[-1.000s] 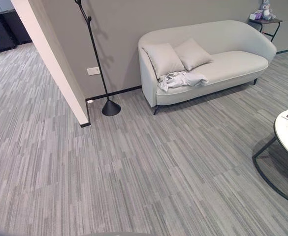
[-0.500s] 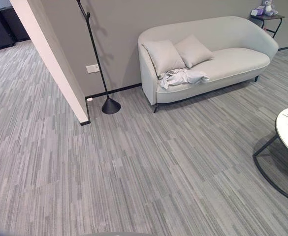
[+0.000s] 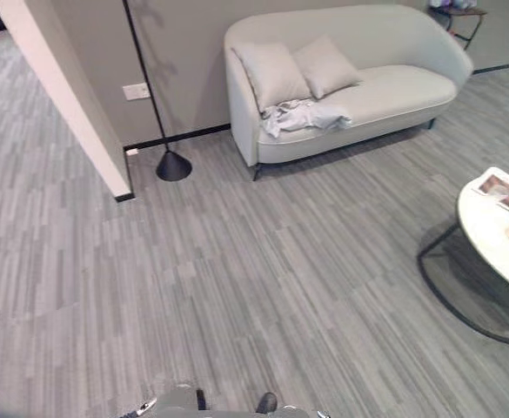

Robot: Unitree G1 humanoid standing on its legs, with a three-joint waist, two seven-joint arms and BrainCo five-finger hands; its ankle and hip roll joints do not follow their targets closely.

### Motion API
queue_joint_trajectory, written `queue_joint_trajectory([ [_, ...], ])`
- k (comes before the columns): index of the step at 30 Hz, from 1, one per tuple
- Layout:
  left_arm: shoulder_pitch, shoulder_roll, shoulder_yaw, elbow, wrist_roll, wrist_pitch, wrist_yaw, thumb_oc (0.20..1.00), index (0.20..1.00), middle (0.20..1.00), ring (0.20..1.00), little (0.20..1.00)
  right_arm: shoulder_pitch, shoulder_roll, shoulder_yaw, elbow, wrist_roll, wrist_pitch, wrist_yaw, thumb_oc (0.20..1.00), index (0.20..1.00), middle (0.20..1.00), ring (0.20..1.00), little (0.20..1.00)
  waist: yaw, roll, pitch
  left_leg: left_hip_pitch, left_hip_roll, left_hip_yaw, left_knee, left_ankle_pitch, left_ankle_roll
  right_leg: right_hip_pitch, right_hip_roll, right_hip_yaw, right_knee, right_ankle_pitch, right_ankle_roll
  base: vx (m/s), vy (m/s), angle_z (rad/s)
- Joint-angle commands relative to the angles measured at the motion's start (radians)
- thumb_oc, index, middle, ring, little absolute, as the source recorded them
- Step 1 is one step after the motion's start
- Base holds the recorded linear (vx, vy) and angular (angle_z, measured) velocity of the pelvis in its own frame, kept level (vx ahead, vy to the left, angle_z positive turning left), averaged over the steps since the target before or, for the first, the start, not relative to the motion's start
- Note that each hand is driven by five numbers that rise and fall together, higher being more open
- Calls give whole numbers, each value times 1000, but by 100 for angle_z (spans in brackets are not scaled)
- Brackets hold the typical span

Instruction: Hang the clothes on the sofa on the clothes rack.

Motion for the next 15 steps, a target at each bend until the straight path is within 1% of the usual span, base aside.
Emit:
queue_joint_trajectory([
  [1,-1,3,36,67,-20,4,0,1000,1000,1000,1000,1000,-13,-9,17,-16,41,-17,9,1000,1000,1000,1000,1000,48,17,4,48,-66,93,-428,44,57,150,-14,27,-168,-4,119,644,121,-18],
  [2,34,17,68,103,-7,6,0,1000,1000,1000,1000,1000,-24,-7,38,-27,43,-23,15,1000,1000,1000,1000,1000,92,28,-1,48,-94,87,-638,106,55,187,20,53,-168,-38,121,579,120,-56],
  [3,46,25,83,122,-5,6,-3,1000,1000,1000,1000,1000,-36,-5,52,-28,41,-26,16,1000,1000,1000,1000,1000,116,31,3,47,-110,82,-760,144,48,211,36,67,-168,-61,122,659,122,-65],
  [4,57,32,96,139,2,8,-6,1000,1000,1000,1000,1000,-62,0,76,-28,21,-29,18,1000,1000,1000,1000,1000,145,33,4,19,-120,72,-849,161,39,239,55,85,-168,-89,122,364,61,-69],
  [5,57,32,96,139,2,8,-6,1000,1000,1000,1000,1000,-63,0,76,-28,21,-29,18,1000,1000,1000,1000,1000,145,31,6,24,-121,73,-854,163,39,241,54,86,-168,-90,122,365,54,-79],
  [6,63,40,100,152,15,10,-4,1000,1000,1000,1000,1000,-91,6,104,-31,-7,-32,16,1000,1000,1000,1000,1000,173,26,9,-1,-127,70,-923,180,33,266,64,109,-168,-110,123,700,162,-70],
  [7,108,61,139,187,49,27,-16,1000,1000,1000,1000,1000,-199,33,213,-70,-115,-22,28,1000,1000,1000,1000,1000,245,-4,0,-28,-116,90,-964,184,61,314,96,196,-150,-159,121,983,246,-46],
  [8,130,69,170,197,50,17,-9,1000,1000,1000,1000,1000,-216,51,239,-101,-137,-29,22,1000,1000,1000,1000,1000,265,-20,-10,-29,-113,93,-931,213,77,340,100,207,-140,-185,120,1002,286,-68],
  [9,130,72,172,190,48,20,-5,1000,1000,1000,1000,1000,-231,63,256,-129,-156,-29,21,1000,1000,1000,1000,1000,275,-38,-11,-47,-116,100,-884,232,86,347,90,211,-121,-193,122,684,143,-166],
  [10,110,92,170,182,36,3,9,1000,1000,1000,1000,1000,-247,81,283,-158,-168,-36,24,1000,1000,1000,1000,1000,293,-78,-4,-80,-122,111,-806,227,92,337,77,191,-68,-179,138,842,185,-150],
  [11,62,96,166,139,-5,3,23,1000,1000,1000,1000,1000,-279,117,312,-168,-187,-27,30,1000,1000,1000,1000,1000,303,-136,-10,-47,-138,142,-746,143,110,313,25,146,52,-101,229,666,123,-65],
  [12,61,96,166,139,-5,3,23,1000,1000,1000,1000,1000,-279,117,312,-168,-187,-27,30,1000,1000,1000,1000,1000,304,-139,-9,-47,-139,144,-744,140,111,313,23,147,53,-102,231,448,126,55],
  [15,61,96,166,139,-5,3,23,1000,1000,1000,1000,1000,-279,117,312,-168,-187,-27,30,1000,1000,1000,1000,1000,304,-139,-9,-47,-139,144,-744,140,111,313,23,147,53,-102,231,2,1,26],
])
